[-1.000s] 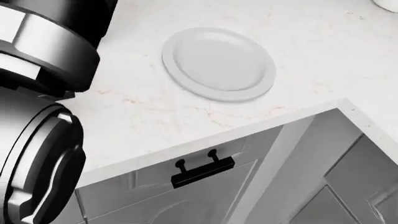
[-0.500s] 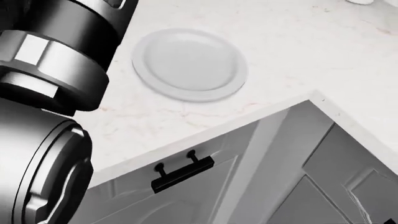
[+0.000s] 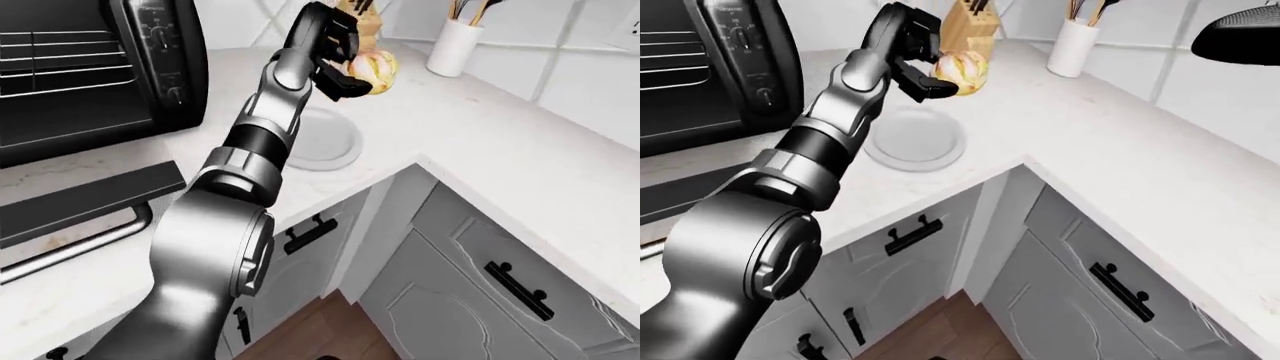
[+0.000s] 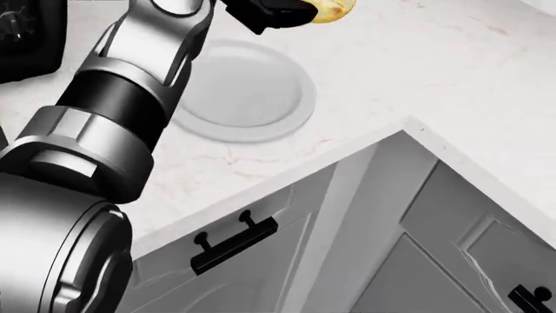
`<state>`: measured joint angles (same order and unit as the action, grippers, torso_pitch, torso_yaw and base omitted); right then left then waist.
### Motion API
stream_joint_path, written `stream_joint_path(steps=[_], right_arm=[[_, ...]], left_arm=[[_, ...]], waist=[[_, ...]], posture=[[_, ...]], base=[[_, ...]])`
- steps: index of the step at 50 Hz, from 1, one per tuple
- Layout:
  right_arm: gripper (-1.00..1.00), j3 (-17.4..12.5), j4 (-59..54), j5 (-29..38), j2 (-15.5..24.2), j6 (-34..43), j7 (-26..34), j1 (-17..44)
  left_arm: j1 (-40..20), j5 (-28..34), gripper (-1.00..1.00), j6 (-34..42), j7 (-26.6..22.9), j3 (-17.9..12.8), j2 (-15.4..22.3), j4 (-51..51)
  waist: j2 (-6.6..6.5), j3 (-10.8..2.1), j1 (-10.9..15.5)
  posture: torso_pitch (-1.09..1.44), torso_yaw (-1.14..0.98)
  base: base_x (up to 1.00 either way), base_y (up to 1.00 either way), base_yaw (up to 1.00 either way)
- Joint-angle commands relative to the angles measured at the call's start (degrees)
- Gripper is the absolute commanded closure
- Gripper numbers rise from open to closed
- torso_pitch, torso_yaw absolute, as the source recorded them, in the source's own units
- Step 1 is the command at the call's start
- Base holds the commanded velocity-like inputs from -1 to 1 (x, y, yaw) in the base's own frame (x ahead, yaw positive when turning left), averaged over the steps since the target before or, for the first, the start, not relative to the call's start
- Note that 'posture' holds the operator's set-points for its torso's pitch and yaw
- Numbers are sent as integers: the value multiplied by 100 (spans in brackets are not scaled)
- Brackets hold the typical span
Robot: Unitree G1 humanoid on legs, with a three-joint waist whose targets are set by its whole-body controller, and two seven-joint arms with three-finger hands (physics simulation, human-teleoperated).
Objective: Pick the scone from the rack and place it on the plate on the counter.
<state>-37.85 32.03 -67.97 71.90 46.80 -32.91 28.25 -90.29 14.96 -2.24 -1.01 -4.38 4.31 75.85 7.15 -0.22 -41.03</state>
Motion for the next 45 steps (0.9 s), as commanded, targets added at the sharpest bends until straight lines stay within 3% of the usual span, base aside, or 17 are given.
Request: stream_joint_path(steps=[1,9,24,45], right_arm=[[-100,-147,-56,64,132,-107,-14,108],[-100,-126,-40,77,118,-110,-26,110],[-100,-230,77,165,-30,11,34,33],[-100,90,16,243,-54,-27,-9,291]], left_arm=[[-218,26,100,-214,210,-26,34,-218],[-85,287,100,-347,667,-16,123,-106],[284,495,100,-501,984,-190,225,-2],[664,793,100,-288,1259,-178,364,50]], waist=[[-1,-145,-9],[-26,-148,-41],[-71,-162,-73],[-110,-171,-100]], posture=[[0,-76],[0,-76],[0,-76],[0,-76]], base=[[0,0,0],[0,0,0],[0,0,0],[0,0,0]])
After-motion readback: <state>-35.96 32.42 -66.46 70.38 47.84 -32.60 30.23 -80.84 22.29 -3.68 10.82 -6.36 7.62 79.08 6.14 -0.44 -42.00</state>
